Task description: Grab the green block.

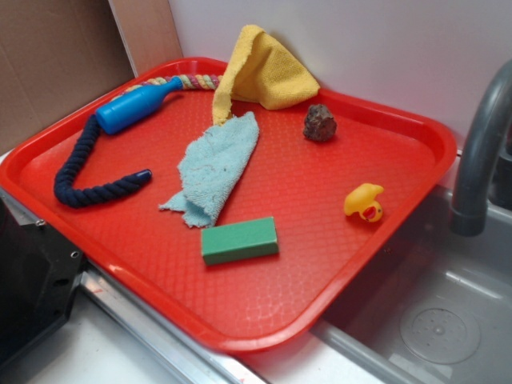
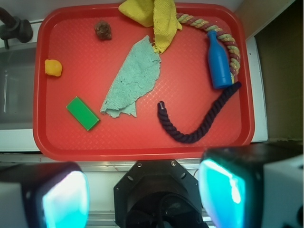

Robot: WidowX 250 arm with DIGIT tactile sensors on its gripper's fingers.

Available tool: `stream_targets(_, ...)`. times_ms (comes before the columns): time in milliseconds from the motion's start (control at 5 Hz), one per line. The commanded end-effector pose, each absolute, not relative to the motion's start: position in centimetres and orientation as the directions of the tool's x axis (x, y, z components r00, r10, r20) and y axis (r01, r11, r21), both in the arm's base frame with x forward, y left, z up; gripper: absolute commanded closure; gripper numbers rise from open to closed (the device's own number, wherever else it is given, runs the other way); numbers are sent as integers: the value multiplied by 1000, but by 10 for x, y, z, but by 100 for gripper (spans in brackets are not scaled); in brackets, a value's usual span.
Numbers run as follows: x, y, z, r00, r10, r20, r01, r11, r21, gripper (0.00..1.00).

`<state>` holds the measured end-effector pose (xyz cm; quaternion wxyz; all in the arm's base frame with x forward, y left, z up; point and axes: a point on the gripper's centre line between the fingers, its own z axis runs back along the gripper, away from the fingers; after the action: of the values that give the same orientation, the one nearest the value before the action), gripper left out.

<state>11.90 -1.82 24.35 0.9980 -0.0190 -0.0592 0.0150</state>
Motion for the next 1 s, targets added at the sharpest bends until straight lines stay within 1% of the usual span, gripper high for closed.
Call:
stream_targets(0, 119, -18, 244, 993, 32, 118, -28, 999, -40, 0)
stream_targets(200, 169, -68, 198, 968, -221, 121, 220, 975, 15, 0)
stream_targets(400, 198, -132, 174, 865, -443, 235, 456, 890, -3, 0)
stream_targets(800, 198, -132, 174, 865, -443, 235, 456, 890, -3, 0)
